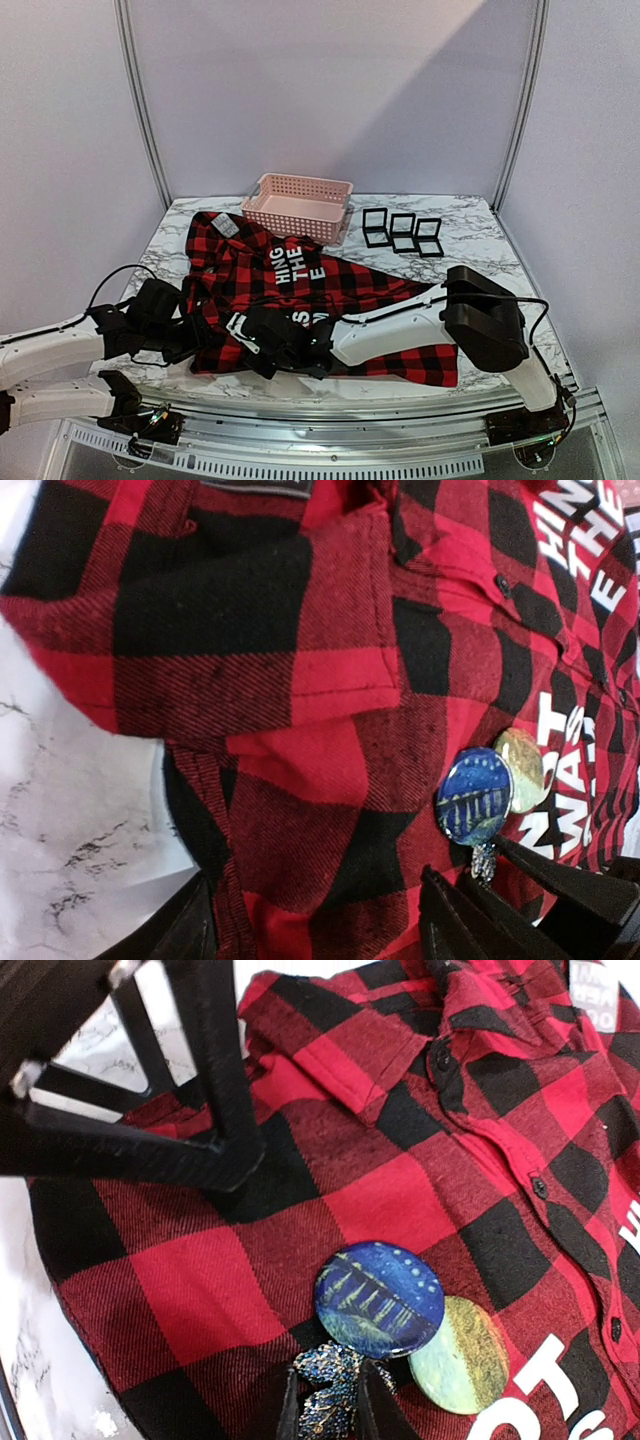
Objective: Remove the brooch from the garment
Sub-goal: Open the brooch with the flattened clothing.
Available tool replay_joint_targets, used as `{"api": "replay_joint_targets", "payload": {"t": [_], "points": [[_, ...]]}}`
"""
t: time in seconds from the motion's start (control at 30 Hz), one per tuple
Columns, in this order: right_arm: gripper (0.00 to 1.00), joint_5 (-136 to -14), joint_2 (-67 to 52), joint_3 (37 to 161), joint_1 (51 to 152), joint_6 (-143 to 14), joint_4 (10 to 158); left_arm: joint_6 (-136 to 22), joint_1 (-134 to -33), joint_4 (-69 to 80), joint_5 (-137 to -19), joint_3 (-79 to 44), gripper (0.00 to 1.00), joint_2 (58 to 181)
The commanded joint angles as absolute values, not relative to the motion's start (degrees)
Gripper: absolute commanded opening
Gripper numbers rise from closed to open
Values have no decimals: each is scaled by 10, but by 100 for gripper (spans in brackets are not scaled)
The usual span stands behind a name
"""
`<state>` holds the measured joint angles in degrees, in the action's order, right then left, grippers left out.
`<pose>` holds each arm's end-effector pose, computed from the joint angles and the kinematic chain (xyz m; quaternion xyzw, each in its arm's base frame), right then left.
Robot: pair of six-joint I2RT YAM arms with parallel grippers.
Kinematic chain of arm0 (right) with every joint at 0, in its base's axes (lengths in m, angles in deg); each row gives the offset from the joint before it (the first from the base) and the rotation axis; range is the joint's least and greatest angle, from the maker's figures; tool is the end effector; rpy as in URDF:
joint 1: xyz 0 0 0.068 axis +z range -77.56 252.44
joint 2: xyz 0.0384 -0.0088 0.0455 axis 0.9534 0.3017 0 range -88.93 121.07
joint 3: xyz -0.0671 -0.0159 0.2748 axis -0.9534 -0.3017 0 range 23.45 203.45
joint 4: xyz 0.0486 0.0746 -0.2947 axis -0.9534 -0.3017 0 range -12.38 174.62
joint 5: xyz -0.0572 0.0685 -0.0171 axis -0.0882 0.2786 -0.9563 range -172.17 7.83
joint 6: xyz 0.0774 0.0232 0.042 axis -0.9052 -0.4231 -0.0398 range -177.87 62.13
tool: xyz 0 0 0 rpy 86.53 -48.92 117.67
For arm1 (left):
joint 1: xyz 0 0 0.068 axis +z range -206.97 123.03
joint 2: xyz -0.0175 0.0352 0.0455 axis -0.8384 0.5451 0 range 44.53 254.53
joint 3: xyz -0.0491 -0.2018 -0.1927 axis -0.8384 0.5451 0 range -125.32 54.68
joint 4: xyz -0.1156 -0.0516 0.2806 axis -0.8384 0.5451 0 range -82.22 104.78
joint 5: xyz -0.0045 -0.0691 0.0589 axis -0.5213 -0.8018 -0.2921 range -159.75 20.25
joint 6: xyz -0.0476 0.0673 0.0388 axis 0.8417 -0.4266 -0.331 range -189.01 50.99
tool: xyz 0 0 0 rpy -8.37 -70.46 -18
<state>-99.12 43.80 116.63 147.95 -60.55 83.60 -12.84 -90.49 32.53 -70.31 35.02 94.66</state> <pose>0.1697 0.5623 0.0756 -0.4837 0.7596 0.1569 0.4054 0.1800 -0.1202 0.0993 -0.1860 0.9360 -0.2141 0.2087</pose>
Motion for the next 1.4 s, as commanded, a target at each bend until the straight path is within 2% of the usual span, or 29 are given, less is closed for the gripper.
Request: {"api": "replay_joint_targets", "payload": {"t": [0.0,0.2,0.3,0.47,0.73,1.17,1.37], "points": [[17,-1011,428,1118,1475,-626,827,-148,-900,365,-699,324,72,941],[9,-1005,407,1090,1475,-668,865,-170,-908,424,-649,272,94,940],[6,-1011,401,1076,1475,-678,880,-179,-918,441,-627,251,99,941],[0,-1025,392,1055,1476,-688,898,-195,-946,436,-609,231,100,943],[0,-1016,350,995,1469,-734,944,-223,-1004,339,-637,241,100,942],[0,-856,249,840,1405,-850,1072,-293,-1050,177,-752,282,99,967],[0,-830,229,798,1397,-872,1120,-295,-1058,109,-786,312,95,984]]}}
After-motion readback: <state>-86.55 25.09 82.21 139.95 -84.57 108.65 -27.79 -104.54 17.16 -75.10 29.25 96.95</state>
